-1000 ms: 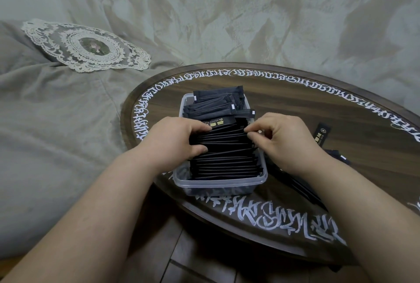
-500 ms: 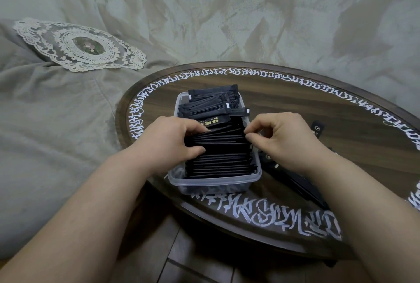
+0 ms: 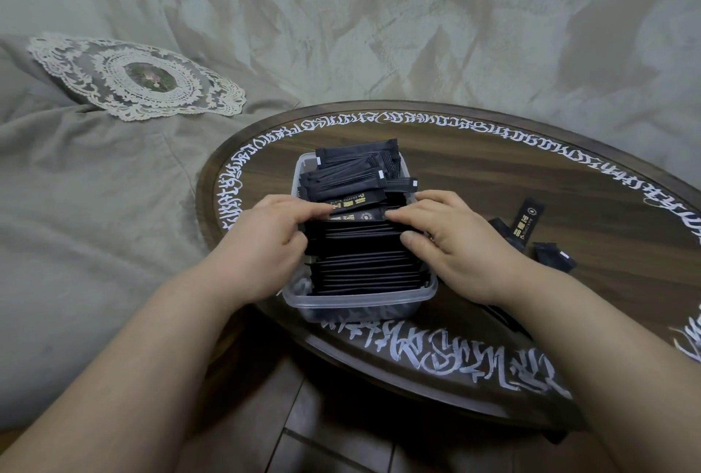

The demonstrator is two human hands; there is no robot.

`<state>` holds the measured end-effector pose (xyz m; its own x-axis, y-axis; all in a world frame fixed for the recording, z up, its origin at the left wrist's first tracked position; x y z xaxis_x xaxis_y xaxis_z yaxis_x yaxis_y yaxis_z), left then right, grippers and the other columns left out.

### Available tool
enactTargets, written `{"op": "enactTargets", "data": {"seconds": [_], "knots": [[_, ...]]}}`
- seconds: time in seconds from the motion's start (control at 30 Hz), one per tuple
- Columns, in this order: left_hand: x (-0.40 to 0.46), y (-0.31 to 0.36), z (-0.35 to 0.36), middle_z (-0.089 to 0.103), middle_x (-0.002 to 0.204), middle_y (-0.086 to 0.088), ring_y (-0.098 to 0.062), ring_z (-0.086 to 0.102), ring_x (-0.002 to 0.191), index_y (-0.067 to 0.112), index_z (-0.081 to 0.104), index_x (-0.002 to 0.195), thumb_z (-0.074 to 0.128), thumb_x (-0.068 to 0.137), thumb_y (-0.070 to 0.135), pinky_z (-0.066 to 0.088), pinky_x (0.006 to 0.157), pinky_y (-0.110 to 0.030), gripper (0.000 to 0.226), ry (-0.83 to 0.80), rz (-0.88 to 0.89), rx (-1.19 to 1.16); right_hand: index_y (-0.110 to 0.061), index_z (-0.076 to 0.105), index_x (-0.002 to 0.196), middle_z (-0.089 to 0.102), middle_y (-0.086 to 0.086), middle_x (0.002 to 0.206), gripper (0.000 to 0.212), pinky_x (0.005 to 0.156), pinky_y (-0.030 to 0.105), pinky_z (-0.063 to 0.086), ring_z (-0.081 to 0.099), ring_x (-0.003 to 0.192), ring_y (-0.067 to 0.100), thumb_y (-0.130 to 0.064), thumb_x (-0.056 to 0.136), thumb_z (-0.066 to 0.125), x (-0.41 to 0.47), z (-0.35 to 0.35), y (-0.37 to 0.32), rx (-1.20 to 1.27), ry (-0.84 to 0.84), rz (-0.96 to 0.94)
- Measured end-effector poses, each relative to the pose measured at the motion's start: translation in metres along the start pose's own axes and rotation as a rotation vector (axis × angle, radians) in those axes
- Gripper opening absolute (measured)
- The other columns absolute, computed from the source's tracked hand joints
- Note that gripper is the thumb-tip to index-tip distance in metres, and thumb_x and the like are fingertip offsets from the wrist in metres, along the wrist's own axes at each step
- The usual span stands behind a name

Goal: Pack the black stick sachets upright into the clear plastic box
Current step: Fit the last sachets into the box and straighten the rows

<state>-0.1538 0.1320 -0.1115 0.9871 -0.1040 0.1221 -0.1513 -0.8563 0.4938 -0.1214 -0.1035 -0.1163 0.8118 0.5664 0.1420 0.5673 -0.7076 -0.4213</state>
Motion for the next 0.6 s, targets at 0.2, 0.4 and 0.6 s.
{"op": "enactTargets", "data": {"seconds": [0.2,0.4,0.6], "knots": [[-0.0016,-0.0062,0.0020,0.048,0.123,0.008,-0.005,0.035,0.130,0.038,0.059,0.127,0.041,0.096,0.007,0.025,0.098,-0.012,0.047,0.073,-0.053,0.072,-0.025,0.049,0.137,0.056,-0.009,0.128,0.039,0.096,0.016,0.019,0.025,0.133,0.010,-0.031,0.101,0.036,-0.0025,0.0035,-0.0007,0.077,0.082,0.056],[-0.0028,-0.0032,0.0056,0.052,0.128,0.001,-0.004,0.028,0.135,0.035,0.059,0.128,0.047,0.092,0.009,0.026,0.099,-0.016,0.046,0.048,-0.064,0.063,-0.028,0.047,0.138,0.053,-0.011,0.131,0.041,0.100,0.017,0.018,0.021,0.134,0.008,-0.036,0.099,0.037,-0.0022,0.0101,-0.0015,0.049,0.065,0.042],[-0.0023,0.0023,0.0065,0.055,0.113,0.008,-0.010,0.029,0.134,0.033,0.060,0.128,0.055,0.089,0.016,0.031,0.108,-0.031,0.042,0.063,-0.067,0.114,-0.030,0.047,0.137,0.054,-0.010,0.128,0.047,0.100,0.020,0.021,0.021,0.134,0.008,-0.047,0.093,0.043,0.0011,0.0076,-0.0003,0.035,0.060,0.050]]}}
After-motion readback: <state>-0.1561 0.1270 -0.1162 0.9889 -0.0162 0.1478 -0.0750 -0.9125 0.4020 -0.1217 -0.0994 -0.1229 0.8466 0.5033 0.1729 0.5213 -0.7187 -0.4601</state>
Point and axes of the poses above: each hand's wrist, its own x-axis towards the middle knuckle, its own z-axis out of the palm, y = z × x, the point moved 1 cm from there along x, towards the middle knuckle
